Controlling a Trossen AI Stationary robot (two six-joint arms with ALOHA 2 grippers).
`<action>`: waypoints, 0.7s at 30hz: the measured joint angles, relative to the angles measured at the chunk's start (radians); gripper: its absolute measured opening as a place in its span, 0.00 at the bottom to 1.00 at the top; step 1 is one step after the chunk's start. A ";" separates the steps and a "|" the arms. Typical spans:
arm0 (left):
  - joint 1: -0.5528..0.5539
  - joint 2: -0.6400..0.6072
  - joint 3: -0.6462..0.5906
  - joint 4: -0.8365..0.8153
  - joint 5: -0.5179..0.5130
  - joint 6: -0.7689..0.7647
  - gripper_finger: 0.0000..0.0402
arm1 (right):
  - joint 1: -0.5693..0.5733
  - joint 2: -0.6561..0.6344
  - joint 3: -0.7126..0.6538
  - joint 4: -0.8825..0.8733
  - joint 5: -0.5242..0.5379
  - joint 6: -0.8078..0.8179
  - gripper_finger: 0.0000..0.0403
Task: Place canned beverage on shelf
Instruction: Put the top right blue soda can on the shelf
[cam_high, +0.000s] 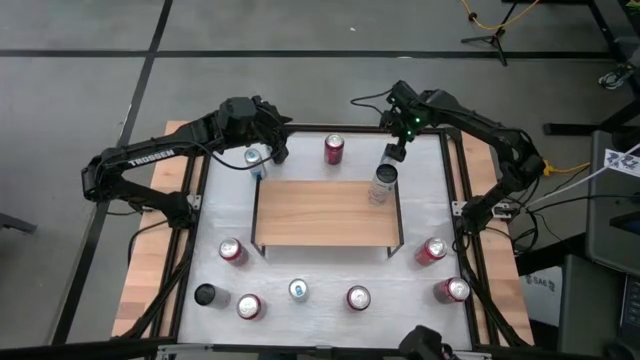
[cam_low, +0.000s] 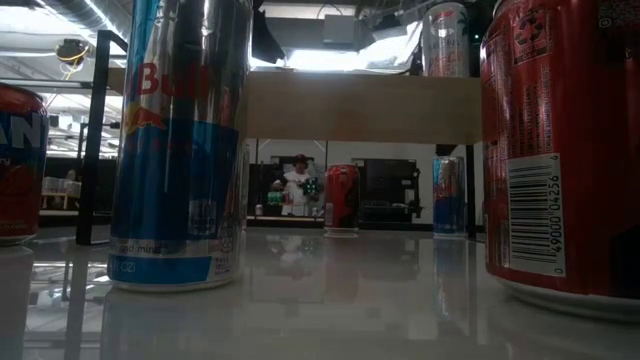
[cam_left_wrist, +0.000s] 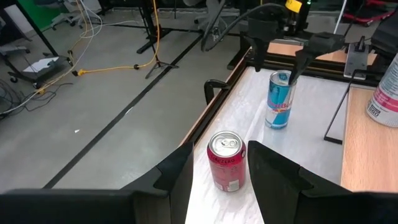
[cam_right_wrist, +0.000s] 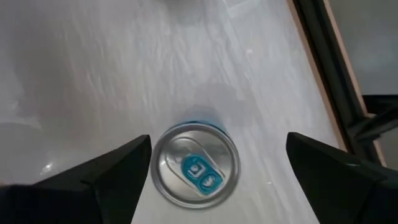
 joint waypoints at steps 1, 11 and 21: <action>0.000 0.000 0.000 0.000 0.000 0.000 0.36 | 0.005 0.000 0.000 -0.001 0.009 0.003 0.91; 0.000 0.000 0.000 0.000 0.000 0.000 0.36 | 0.058 0.000 0.000 -0.004 0.111 0.019 0.91; 0.000 0.000 0.000 0.000 0.000 0.000 0.36 | 0.055 0.000 -0.024 0.006 0.110 0.032 0.91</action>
